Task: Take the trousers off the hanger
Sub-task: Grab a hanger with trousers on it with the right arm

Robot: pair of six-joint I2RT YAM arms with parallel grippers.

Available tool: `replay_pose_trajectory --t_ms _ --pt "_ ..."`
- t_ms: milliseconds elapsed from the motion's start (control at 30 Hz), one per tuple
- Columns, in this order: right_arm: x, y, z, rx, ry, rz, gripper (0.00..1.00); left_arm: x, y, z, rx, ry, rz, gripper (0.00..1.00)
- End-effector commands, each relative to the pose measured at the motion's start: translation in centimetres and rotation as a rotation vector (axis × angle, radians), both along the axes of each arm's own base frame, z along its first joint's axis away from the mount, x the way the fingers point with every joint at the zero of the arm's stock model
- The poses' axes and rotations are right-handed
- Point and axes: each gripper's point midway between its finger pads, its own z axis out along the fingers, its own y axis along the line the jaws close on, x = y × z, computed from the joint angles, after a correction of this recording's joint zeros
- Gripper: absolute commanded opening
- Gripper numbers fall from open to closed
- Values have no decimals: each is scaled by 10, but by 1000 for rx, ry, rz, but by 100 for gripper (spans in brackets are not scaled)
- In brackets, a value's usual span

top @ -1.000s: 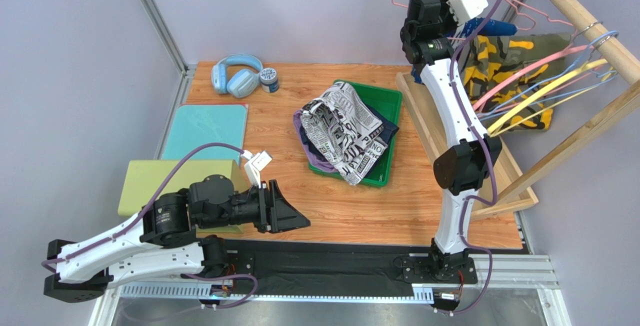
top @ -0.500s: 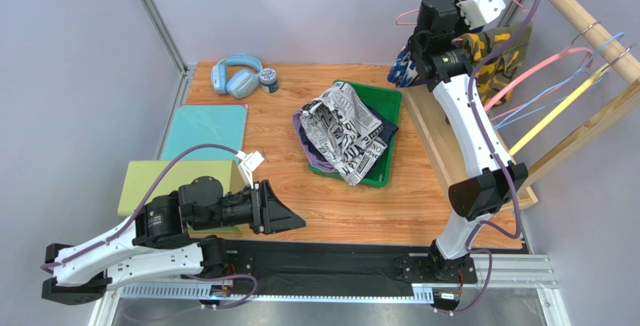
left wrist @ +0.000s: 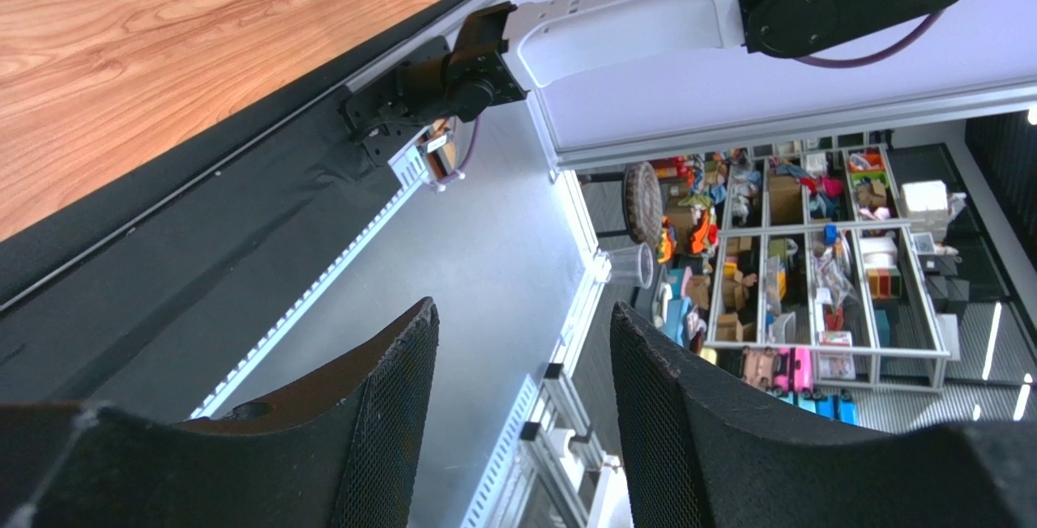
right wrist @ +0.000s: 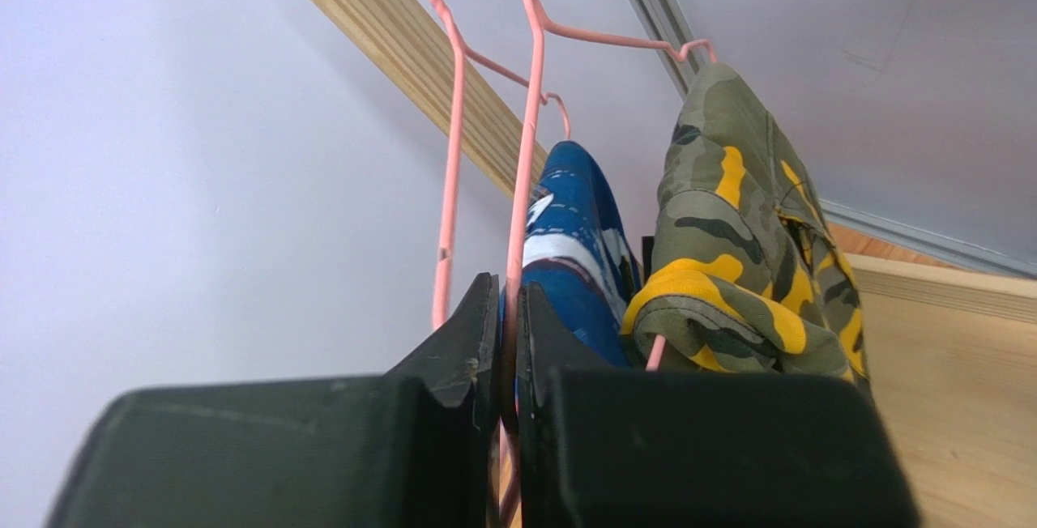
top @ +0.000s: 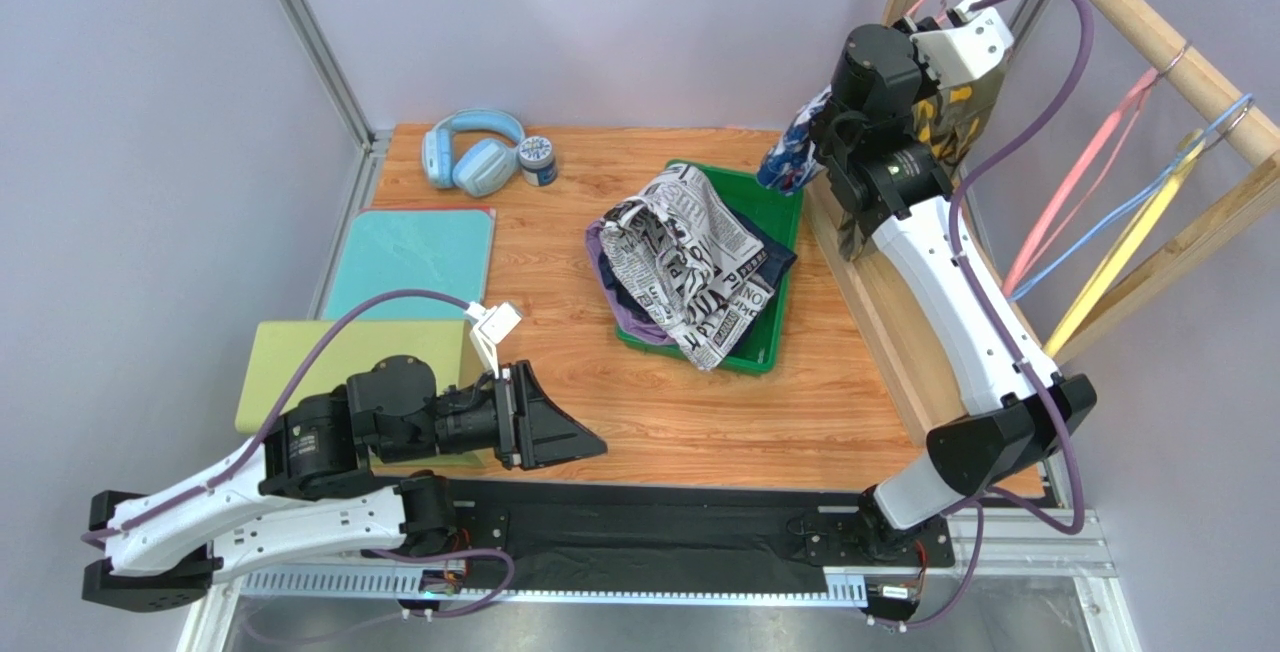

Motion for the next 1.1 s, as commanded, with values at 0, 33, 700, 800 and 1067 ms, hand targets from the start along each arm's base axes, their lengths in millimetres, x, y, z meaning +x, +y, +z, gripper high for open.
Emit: replay_pose_trajectory --t_ms 0,33,700,800,1067 --pt "-41 -5 71 101 -242 45 0 -3 0 9 -43 -3 -13 60" --pt "-43 -3 72 104 -241 62 0 -3 1 8 -44 0 -11 60" --pt "-79 -2 122 1 -304 194 0 -5 3 7 -81 2 -13 60" --pt "-89 2 114 9 -293 238 0 -4 4 10 -89 -4 -6 60" --pt "-124 22 83 31 -202 443 0 -2 4 17 -101 -26 -3 60"
